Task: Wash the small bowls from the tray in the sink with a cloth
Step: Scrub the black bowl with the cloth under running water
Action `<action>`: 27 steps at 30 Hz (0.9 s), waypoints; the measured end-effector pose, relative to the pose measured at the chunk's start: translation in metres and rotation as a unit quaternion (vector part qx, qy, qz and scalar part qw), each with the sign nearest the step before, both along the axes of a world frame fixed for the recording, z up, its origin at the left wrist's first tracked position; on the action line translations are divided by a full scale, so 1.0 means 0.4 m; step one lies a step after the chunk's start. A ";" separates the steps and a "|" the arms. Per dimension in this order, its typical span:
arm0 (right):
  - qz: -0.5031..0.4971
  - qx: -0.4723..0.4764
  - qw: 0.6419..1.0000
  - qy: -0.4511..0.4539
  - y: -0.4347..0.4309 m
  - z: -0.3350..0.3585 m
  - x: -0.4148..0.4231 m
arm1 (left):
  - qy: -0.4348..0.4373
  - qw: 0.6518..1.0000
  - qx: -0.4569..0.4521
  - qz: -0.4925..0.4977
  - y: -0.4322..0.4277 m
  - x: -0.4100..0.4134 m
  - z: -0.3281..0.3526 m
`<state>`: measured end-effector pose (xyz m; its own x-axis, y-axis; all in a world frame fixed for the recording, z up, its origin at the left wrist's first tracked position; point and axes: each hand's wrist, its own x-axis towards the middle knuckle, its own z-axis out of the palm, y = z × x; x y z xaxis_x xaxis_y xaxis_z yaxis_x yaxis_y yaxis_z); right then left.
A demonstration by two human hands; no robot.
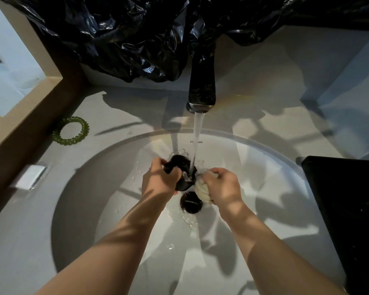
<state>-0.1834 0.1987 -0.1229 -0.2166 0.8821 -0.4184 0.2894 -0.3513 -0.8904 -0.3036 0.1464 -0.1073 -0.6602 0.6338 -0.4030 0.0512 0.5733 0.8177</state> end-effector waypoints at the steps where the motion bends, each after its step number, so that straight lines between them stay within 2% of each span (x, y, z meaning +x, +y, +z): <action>1: 0.001 0.040 0.999 -0.026 -0.005 0.018 -0.002 | 0.007 1.000 0.009 -0.005 0.000 -0.001 0.001; 4: 0.027 0.147 0.987 -0.058 -0.026 0.057 -0.003 | -0.013 0.999 0.020 -0.031 -0.006 0.017 0.007; 7: 0.116 0.130 0.982 -0.070 -0.036 0.056 -0.008 | -0.031 0.997 0.045 -0.053 -0.008 0.025 0.020; 10: 0.194 0.155 0.950 -0.189 -0.032 0.058 0.001 | -0.038 0.991 0.061 -0.115 -0.016 0.021 0.038; 14: 0.144 0.261 0.906 -0.299 -0.050 0.075 0.021 | -0.043 0.983 0.050 -0.170 -0.022 0.049 0.053; 17: 0.159 0.319 0.870 -0.340 -0.042 0.083 0.018 | -0.026 0.985 0.079 -0.152 -0.023 0.055 0.057; 19: 0.211 0.278 0.888 -0.301 -0.035 0.097 0.014 | -0.003 0.988 0.093 -0.121 -0.032 0.046 0.055; 22: 0.237 0.095 0.952 -0.167 -0.038 0.102 0.024 | 0.064 0.986 0.075 -0.134 -0.042 0.034 0.050; 25: 0.117 -0.040 0.991 -0.051 -0.046 0.100 0.045 | 0.089 0.987 0.060 -0.120 -0.032 0.015 0.042; 27: 0.031 -0.158 0.986 0.043 -0.048 0.119 0.061 | 0.105 0.986 0.051 -0.121 -0.021 0.006 0.047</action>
